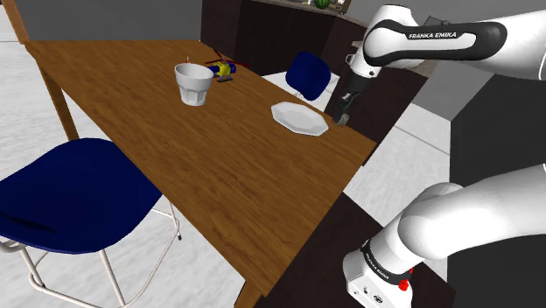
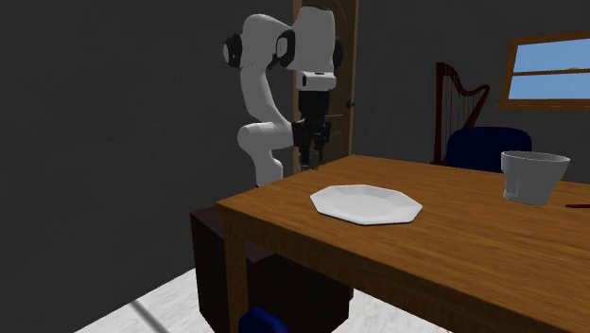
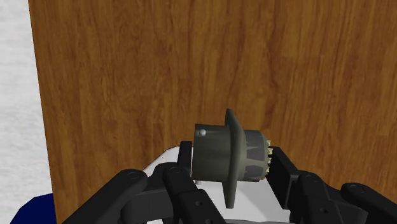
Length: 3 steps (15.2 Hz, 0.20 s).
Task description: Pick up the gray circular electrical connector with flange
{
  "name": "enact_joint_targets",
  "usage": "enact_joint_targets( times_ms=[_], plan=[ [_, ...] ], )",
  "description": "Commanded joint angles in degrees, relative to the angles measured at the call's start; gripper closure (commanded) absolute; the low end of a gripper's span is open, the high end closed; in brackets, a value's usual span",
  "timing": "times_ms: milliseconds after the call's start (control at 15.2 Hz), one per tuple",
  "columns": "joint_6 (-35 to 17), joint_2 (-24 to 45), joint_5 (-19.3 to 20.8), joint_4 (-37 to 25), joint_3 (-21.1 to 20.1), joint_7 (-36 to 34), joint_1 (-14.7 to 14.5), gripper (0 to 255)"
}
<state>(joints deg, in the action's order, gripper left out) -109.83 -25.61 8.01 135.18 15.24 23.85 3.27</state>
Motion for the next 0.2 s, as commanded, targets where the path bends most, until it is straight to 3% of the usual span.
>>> enact_joint_targets(
  times_ms=[0,132],
  plan=[
    [1.60,-0.32,-0.07,-1.26,-0.18,-0.01,-0.04,255],
    [1.72,-0.34,-0.08,-1.35,-0.19,0.00,-0.04,255]
  ],
)
